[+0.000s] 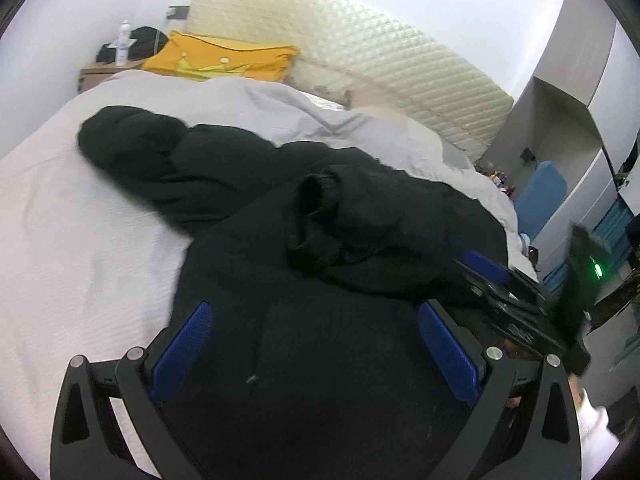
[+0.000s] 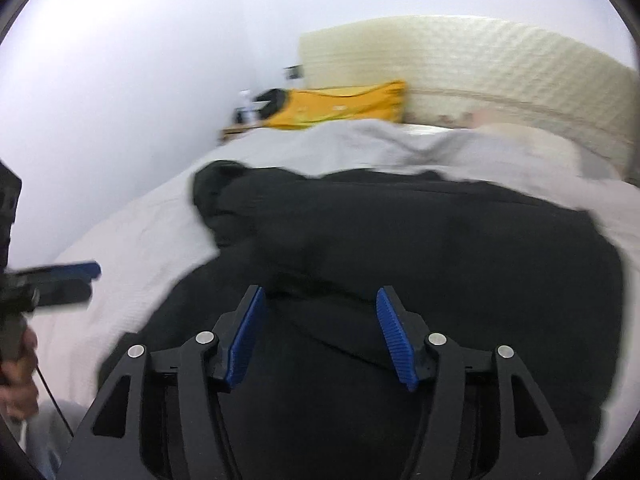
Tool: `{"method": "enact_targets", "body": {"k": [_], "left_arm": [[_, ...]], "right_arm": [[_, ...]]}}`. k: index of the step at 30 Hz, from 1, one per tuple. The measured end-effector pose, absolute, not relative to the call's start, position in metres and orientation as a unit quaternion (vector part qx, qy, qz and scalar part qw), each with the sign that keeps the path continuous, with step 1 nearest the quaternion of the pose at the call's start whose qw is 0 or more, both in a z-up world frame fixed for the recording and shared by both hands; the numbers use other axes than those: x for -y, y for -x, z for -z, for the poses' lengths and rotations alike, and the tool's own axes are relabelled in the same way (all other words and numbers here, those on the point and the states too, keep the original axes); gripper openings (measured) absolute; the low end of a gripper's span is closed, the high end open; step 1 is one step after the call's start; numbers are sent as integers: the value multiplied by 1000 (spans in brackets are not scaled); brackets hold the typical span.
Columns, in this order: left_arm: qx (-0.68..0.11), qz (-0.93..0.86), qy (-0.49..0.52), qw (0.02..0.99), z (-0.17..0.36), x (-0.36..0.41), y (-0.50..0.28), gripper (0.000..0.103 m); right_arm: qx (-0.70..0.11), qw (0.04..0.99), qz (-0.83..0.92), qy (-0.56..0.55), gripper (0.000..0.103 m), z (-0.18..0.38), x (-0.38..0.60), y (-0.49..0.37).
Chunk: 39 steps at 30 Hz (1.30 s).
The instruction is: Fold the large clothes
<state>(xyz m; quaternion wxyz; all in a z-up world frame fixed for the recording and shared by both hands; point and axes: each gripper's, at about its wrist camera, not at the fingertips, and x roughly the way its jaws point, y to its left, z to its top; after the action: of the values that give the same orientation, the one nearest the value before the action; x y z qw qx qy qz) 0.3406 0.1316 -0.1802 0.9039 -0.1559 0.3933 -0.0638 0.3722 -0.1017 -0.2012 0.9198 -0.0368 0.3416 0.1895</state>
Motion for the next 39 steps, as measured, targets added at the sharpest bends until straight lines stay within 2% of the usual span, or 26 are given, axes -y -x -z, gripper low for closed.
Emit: {"method": "enact_targets", "body": {"k": [3, 4, 5, 9, 13, 17, 18, 20, 21, 22, 23, 24, 26, 30, 36, 39], "left_arm": [[-399, 65, 147, 903, 188, -117, -368, 102], [-401, 66, 145, 902, 192, -113, -378, 102], [-408, 61, 143, 900, 199, -110, -391, 102], [-426, 52, 154, 890, 221, -108, -429, 102], [-430, 32, 123, 894, 236, -100, -461, 101], [-441, 37, 102, 891, 253, -89, -484, 99], [-442, 41, 101, 890, 256, -87, -489, 93], [-446, 58, 115, 885, 263, -85, -502, 84], [-445, 65, 117, 885, 263, -83, -506, 71], [-442, 73, 117, 886, 262, -81, -510, 64], [-437, 81, 117, 888, 257, -78, -513, 53], [-431, 91, 119, 890, 252, -75, -514, 44], [-422, 109, 119, 892, 241, -67, -520, 39], [-415, 111, 95, 898, 230, -48, -534, 38], [-469, 89, 46, 877, 275, -24, -546, 38], [-460, 88, 43, 882, 275, -24, -537, 39]], "right_arm": [[-353, 927, -118, 37, 63, 207, 162, -361], [-359, 929, -83, 35, 72, 212, 188, -357], [-361, 930, -61, 32, 75, 216, 205, -353], [-392, 920, 7, 11, 75, 246, 265, -352], [-437, 899, 34, 19, 75, 284, 293, -373], [-418, 908, 21, 20, 73, 292, 292, -385], [-411, 911, 26, 25, 70, 292, 292, -386], [-394, 918, 38, 13, 47, 290, 294, -393], [-382, 923, 40, -5, 44, 286, 297, -394], [-370, 928, 36, -18, 34, 283, 298, -394], [-354, 934, 33, -26, 27, 278, 300, -392], [-343, 938, 35, -25, 24, 273, 300, -391], [-328, 943, 45, -23, 19, 265, 302, -389], [-323, 942, 77, -45, 17, 265, 320, -394], [-363, 927, 92, -30, 17, 292, 327, -405], [-368, 925, 92, -31, 17, 296, 327, -404]]}}
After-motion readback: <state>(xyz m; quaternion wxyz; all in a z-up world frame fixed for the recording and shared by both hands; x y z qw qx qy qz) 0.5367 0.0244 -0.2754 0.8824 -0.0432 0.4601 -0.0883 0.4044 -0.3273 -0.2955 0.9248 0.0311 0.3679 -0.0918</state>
